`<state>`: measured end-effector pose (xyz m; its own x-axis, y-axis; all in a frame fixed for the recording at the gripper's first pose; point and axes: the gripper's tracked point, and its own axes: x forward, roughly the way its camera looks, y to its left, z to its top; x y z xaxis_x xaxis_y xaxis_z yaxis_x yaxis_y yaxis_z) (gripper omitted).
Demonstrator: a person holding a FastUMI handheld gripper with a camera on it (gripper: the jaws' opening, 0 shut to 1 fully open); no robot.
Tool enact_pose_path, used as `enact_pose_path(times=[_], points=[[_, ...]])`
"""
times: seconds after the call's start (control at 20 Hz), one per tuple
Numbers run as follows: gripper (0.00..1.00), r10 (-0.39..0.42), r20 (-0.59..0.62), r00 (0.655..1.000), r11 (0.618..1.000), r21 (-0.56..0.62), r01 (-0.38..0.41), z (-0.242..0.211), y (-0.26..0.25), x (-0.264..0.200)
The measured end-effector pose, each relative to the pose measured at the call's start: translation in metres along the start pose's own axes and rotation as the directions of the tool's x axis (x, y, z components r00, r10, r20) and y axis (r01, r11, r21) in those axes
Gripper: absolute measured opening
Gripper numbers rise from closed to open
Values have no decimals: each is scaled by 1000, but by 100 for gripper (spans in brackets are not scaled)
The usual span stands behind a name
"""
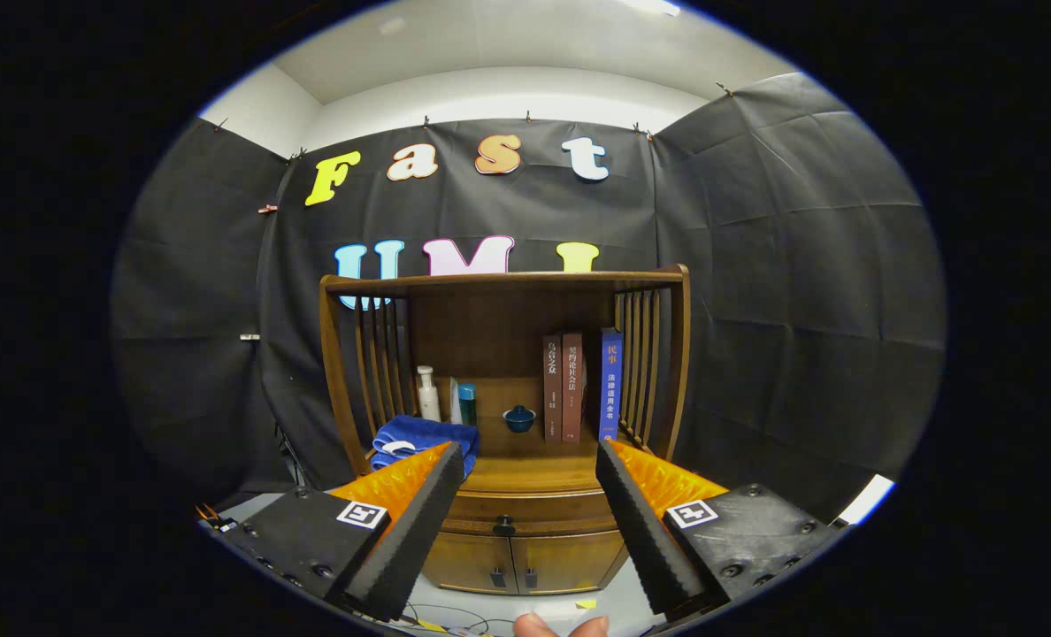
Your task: Pull open the drawer, take out the items inside it, and place them on the countertop above the cabinet.
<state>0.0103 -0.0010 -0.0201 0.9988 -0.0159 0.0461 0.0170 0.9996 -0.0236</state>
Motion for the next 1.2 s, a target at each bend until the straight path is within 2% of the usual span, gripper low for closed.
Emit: enact_pose_path(times=[0.25,0.65,1.0,1.2], points=[[99,-22,-19,1000,999,-29,21,-70,1,24],[99,7,-96,995,999,-43,-11,-197,11,81],[100,49,-221,974,999,-6,-52,-277,34,156],[97,70,-246,967,998,24,-66,-297,41,179]])
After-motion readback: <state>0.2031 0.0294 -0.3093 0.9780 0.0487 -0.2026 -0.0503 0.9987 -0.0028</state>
